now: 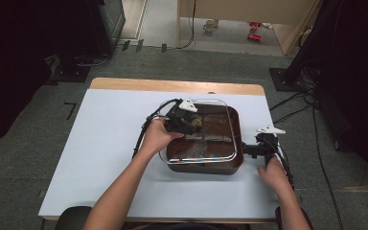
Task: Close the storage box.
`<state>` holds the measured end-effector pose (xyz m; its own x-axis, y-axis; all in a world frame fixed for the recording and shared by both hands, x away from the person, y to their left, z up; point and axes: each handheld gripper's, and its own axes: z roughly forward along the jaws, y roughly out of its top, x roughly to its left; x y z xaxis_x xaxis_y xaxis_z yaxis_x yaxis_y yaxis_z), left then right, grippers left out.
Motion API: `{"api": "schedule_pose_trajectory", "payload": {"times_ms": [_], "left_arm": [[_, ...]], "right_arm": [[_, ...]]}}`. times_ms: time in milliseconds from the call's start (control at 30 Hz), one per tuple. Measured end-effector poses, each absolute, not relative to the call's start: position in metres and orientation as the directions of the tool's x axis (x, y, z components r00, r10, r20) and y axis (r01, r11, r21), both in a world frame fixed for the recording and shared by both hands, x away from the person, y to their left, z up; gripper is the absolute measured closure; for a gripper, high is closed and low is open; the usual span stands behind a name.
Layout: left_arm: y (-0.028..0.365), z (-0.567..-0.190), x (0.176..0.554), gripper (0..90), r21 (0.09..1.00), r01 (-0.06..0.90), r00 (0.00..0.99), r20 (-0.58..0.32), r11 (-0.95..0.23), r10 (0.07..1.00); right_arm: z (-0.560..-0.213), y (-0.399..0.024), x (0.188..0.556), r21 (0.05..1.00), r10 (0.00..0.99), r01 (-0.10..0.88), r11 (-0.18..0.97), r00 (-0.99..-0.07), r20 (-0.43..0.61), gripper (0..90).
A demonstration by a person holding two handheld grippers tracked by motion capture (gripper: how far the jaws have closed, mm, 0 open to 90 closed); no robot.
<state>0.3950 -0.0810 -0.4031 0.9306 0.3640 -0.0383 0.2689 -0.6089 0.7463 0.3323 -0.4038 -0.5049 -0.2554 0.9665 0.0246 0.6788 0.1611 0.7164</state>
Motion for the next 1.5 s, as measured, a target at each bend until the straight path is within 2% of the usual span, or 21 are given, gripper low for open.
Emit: {"api": "schedule_pose_trajectory", "payload": {"times_ms": [500, 900, 967, 1200, 1500], "left_arm": [[-0.109, -0.419, 0.398, 59.4, 0.724, 0.226, 0.950, -0.017, -0.652, 0.311], [-0.112, -0.422, 0.399, 58.2, 0.712, 0.264, 0.947, -0.065, -0.651, 0.313], [-0.112, -0.421, 0.399, 56.8, 0.713, 0.264, 0.947, -0.063, -0.649, 0.315], [-0.106, -0.415, 0.397, 38.9, 0.704, 0.312, 0.934, -0.102, -0.638, 0.343], [-0.082, -0.408, 0.394, 33.5, 0.715, 0.358, 0.911, -0.126, -0.600, 0.392]], "right_arm": [[-0.505, -0.404, 0.332, 0.716, 0.966, 0.679, 0.162, -0.256, 0.024, 6.0], [-0.505, -0.404, 0.332, 0.716, 0.966, 0.678, 0.163, -0.257, 0.023, 6.0], [-0.505, -0.404, 0.332, 0.716, 0.966, 0.679, 0.163, -0.257, 0.023, 6.0], [-0.505, -0.404, 0.332, 0.716, 0.966, 0.678, 0.163, -0.257, 0.023, 6.0], [-0.505, -0.404, 0.332, 0.717, 0.966, 0.678, 0.163, -0.257, 0.023, 6.0]]}}
